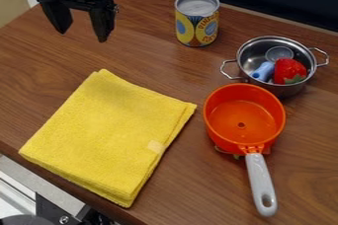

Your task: Moved the can on the left side of the yellow cloth

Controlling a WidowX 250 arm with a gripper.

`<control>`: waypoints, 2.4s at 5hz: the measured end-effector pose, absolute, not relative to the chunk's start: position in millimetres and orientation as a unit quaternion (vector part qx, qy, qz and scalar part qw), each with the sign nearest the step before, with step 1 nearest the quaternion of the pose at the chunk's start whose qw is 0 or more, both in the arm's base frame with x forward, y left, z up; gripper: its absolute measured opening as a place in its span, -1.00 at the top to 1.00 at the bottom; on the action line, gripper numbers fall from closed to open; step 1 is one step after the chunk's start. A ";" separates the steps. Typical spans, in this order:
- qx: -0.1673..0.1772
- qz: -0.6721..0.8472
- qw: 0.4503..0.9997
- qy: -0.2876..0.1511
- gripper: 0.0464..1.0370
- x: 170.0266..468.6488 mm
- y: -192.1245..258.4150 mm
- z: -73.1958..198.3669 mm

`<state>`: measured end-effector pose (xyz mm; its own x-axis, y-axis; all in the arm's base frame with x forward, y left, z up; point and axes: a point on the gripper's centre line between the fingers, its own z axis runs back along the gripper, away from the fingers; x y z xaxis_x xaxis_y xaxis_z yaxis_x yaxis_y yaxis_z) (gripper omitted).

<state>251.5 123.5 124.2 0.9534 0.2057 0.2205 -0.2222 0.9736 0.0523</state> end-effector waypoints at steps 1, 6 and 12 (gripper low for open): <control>0.034 0.108 0.989 -0.095 -0.90 249.4 122.7 116.6; 0.014 -0.245 0.955 -0.169 -0.90 364.2 65.2 133.8; -0.023 -0.433 0.883 -0.179 -0.90 437.2 8.2 103.2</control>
<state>437.2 8.2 103.2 0.5616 -0.7562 0.3357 0.7724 0.6247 0.1150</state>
